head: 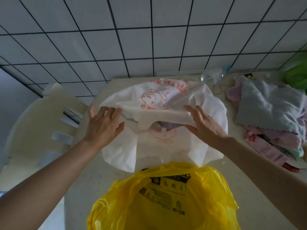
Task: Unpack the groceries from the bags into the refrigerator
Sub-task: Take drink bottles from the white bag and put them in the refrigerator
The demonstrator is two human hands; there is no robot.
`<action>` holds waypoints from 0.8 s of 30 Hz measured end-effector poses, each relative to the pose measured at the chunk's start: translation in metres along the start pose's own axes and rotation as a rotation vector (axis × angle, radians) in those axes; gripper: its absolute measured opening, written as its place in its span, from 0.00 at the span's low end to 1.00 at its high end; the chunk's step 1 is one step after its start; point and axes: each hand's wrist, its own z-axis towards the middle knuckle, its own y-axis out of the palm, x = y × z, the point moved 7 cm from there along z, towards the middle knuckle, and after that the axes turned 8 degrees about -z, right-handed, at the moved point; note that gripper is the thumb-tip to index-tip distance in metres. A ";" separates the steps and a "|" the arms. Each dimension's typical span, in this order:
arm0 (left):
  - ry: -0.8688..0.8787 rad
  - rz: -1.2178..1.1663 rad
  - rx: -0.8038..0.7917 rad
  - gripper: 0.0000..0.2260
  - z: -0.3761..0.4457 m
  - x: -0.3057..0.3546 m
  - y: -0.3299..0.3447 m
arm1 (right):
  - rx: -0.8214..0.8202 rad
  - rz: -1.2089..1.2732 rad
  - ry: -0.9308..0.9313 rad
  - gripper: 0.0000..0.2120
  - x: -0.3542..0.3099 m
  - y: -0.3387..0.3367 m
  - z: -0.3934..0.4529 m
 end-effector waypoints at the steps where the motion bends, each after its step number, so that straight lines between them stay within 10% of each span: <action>1: 0.011 -0.003 0.005 0.22 0.005 -0.006 -0.002 | 0.000 -0.070 -0.058 0.27 -0.001 -0.001 0.003; 3: 0.029 -0.008 -0.019 0.27 0.012 -0.018 -0.002 | -0.071 -0.151 -0.135 0.15 0.000 0.002 0.006; 7: 0.128 0.000 -0.077 0.37 0.023 -0.037 0.006 | -0.137 -0.217 -0.347 0.25 -0.003 0.007 0.010; 16: 0.045 -0.296 -0.157 0.34 0.040 -0.046 0.029 | -0.138 -0.316 0.141 0.27 0.066 0.007 0.059; 24: -0.054 -0.457 -0.245 0.42 0.061 -0.059 0.057 | -0.171 -0.376 -0.324 0.41 0.050 0.020 0.055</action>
